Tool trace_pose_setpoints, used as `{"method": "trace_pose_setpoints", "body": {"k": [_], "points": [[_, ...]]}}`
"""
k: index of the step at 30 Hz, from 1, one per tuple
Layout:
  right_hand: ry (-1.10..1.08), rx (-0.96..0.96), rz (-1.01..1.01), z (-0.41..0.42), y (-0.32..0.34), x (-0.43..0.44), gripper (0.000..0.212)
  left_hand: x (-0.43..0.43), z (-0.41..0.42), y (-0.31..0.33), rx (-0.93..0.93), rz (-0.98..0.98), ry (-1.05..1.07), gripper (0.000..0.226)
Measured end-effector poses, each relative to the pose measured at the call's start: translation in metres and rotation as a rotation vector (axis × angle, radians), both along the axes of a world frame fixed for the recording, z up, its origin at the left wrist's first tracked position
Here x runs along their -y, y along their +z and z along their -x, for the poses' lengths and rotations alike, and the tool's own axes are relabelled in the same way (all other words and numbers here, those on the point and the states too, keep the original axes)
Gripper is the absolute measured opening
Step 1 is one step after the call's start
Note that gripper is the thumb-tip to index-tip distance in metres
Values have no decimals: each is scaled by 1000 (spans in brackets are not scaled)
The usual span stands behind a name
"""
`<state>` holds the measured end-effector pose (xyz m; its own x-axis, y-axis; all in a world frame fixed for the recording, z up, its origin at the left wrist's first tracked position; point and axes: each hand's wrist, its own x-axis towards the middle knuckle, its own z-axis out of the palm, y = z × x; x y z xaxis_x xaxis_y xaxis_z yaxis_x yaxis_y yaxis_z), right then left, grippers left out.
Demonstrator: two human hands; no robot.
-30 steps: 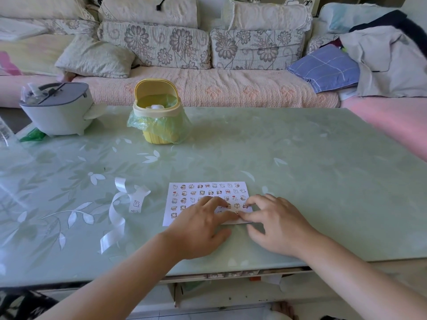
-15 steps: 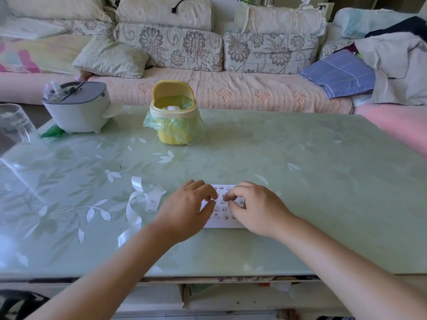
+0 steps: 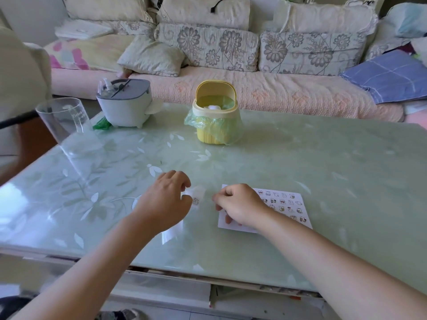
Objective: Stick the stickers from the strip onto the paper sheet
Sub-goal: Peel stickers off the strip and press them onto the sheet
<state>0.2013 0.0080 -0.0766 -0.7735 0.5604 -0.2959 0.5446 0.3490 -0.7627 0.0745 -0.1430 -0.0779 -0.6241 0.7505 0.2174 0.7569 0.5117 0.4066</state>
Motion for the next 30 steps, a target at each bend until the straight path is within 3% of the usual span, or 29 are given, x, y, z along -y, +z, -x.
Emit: {"method": "trace_pose_setpoints", "body": {"k": [5,11,15,20,26,30], "points": [[-101,-21,238,18,3,14,30,5,0,-2,30,94,-18,26],[-125,-101,257,34,5,22,11,6,6,-1,219,76,-26,15],[-151,-179,276,36,13,19,13,0,7,4,361,-5,30,8],[-125,-289,190,32,18,11,18,-4,4,13,595,-134,65,4],[11,-349,65,27,20,3,14,-6,-3,19,695,-175,56,6],[57,-376,-30,27,19,-1,12,-8,-6,22,793,-264,121,21]]}}
